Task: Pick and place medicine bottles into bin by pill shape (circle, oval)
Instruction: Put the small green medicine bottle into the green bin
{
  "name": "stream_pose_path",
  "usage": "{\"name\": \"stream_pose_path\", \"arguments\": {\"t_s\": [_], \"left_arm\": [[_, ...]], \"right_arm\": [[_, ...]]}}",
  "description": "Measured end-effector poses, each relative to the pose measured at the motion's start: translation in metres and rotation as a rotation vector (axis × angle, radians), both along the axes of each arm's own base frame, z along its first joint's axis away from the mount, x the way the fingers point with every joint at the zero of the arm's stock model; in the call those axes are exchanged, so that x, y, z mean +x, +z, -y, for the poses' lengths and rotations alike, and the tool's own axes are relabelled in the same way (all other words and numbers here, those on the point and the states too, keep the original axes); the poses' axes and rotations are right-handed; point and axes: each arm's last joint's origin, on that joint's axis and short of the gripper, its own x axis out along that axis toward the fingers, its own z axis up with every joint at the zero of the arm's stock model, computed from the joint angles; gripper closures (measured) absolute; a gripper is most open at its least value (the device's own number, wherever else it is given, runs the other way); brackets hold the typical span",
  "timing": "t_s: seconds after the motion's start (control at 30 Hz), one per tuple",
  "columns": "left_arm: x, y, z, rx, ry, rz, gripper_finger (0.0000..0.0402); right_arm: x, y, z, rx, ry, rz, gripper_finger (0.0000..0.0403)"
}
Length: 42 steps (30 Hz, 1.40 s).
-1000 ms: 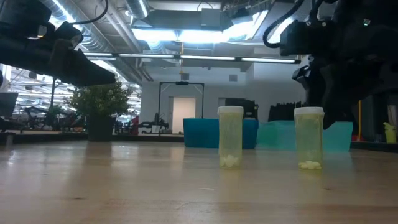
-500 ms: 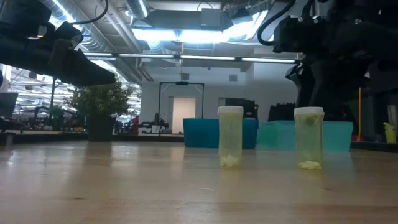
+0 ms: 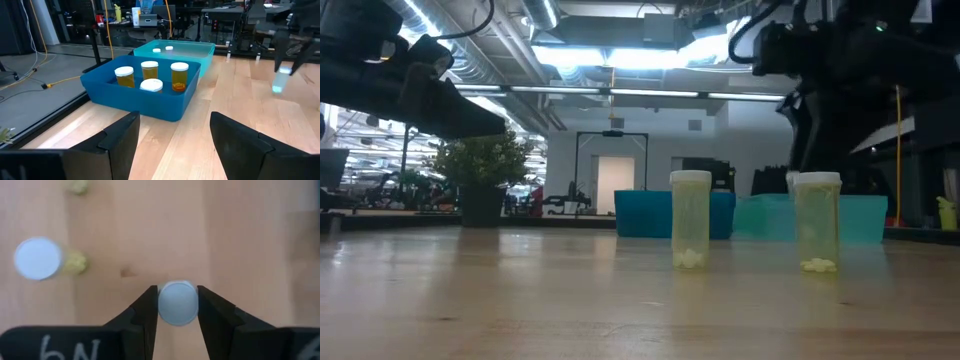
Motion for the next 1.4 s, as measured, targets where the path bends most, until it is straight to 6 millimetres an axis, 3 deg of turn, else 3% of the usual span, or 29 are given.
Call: {"name": "stream_pose_path", "arguments": {"t_s": [0.37,0.63,0.97,1.13,1.4], "left_arm": [[0.000,0.000,0.000,0.000,0.000,0.000,0.0168],[0.000,0.000,0.000,0.000,0.000,0.000,0.0168],[0.000,0.000,0.000,0.000,0.000,0.000,0.0168],[0.000,0.000,0.000,0.000,0.000,0.000,0.0168],[0.000,0.000,0.000,0.000,0.000,0.000,0.0168]], "right_arm": [[-0.002,0.042,0.026,-0.210,-0.061,-0.102,0.0285],[-0.025,0.071,0.066,-0.314,-0.220,-0.114,0.0284],[-0.060,0.111,0.117,-0.391,-0.450,0.014,0.0284],[-0.072,0.107,0.144,-0.398,-0.547,0.050,0.0284],[-0.085,0.063,0.188,-0.183,-0.633,0.041,0.0284]]}}
